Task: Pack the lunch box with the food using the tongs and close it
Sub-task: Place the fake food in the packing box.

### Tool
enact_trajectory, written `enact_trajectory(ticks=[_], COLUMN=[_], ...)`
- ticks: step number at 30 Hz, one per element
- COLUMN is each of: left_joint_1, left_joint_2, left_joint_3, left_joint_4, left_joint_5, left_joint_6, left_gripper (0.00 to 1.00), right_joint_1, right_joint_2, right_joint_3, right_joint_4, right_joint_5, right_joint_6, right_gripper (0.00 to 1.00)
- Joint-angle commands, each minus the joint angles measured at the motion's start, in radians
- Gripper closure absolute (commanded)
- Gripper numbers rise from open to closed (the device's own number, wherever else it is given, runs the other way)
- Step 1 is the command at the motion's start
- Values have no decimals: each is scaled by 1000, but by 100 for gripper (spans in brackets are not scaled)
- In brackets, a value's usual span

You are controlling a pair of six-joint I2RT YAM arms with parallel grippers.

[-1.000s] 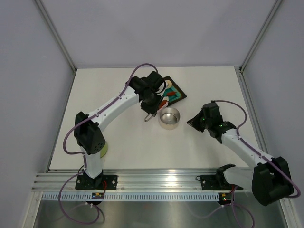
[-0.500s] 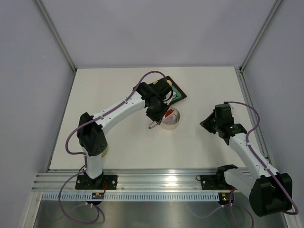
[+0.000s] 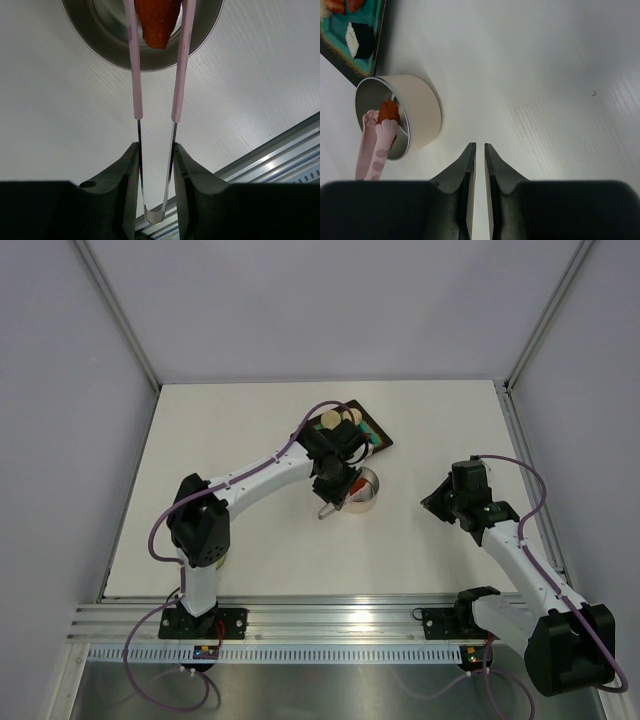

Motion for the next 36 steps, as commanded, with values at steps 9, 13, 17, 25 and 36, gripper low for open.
enact_trajectory(ticks=[9, 13, 17, 25, 36], left_joint_1=[-2, -2, -1, -2, -2], left_joint_2=[-34, -34, -35, -43, -37], left_joint_3=[-87, -90, -87, -90, -84], left_joint_4=[146, 142, 137, 136, 129], left_joint_5=[-4, 1, 4, 4, 17], left_joint_6=[-34, -32, -31, -28, -23], left_gripper=[81, 79, 75, 71, 60], right_joint_1=[-6, -6, -6, -6, -6], right_joint_2=[-13, -12, -10, -4, -1], right_joint_3=[5, 1, -1, -4, -4], right_joint_4=[6, 11, 11, 14, 15], right_joint_5=[-4, -7, -8, -10, -10], right_joint_6=[-22, -17, -19, -16, -14], right_gripper=[79, 78, 78, 77, 76])
